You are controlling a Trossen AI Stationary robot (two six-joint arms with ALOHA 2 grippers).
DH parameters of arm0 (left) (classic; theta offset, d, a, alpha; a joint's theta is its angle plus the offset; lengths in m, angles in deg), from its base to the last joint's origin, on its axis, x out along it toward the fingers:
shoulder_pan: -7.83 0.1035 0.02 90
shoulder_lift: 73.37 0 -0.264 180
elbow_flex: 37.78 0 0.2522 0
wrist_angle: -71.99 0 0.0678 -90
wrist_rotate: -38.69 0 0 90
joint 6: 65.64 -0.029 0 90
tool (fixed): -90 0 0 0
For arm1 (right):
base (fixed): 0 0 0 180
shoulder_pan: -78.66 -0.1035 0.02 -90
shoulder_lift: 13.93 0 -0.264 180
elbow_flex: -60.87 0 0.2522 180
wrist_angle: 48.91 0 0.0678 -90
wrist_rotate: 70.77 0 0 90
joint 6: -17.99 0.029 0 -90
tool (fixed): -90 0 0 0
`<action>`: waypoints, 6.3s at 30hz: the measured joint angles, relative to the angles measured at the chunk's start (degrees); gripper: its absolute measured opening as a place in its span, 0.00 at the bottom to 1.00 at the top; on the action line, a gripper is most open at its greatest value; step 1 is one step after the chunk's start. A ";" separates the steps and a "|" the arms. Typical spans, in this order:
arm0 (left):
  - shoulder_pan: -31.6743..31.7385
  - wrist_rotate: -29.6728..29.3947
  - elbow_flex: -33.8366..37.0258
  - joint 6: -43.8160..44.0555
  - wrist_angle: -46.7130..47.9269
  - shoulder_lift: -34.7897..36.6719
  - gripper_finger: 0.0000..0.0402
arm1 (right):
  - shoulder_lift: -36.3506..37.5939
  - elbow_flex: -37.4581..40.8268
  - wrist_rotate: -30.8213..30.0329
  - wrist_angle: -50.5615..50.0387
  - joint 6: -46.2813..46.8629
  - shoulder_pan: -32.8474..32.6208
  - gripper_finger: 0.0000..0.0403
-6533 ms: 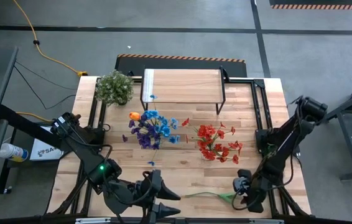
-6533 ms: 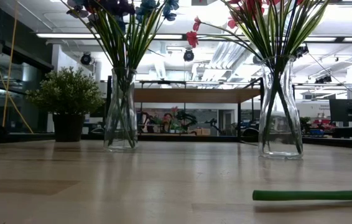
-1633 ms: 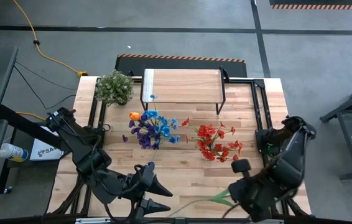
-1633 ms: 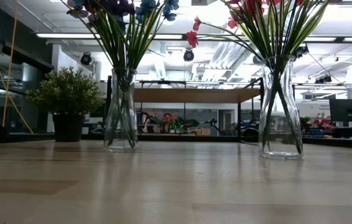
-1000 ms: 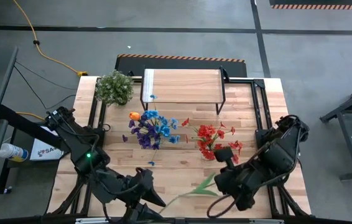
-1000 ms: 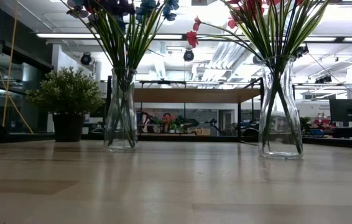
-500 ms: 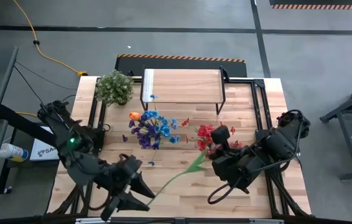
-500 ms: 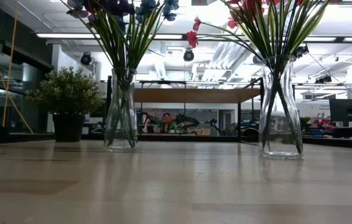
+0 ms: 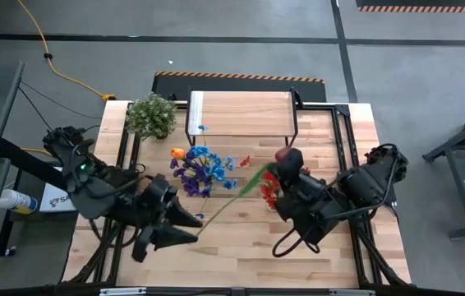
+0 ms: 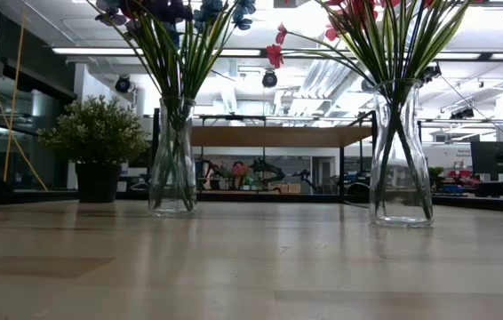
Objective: Pick and place flowers into a vace then onto a shelf
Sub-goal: Put the dark red flower into the right transparent vase
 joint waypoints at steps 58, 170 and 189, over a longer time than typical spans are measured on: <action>16.72 9.00 -0.06 13.50 17.91 -2.61 0.58 | -2.60 0.10 -1.62 21.90 -40.80 1.07 0.00; 17.83 10.30 0.04 13.36 17.79 -5.33 0.22 | -3.13 0.06 0.14 20.99 -39.39 4.11 0.00; 17.83 10.30 0.04 9.84 17.68 -5.33 0.08 | -3.15 0.10 -0.16 21.01 -37.82 4.05 0.04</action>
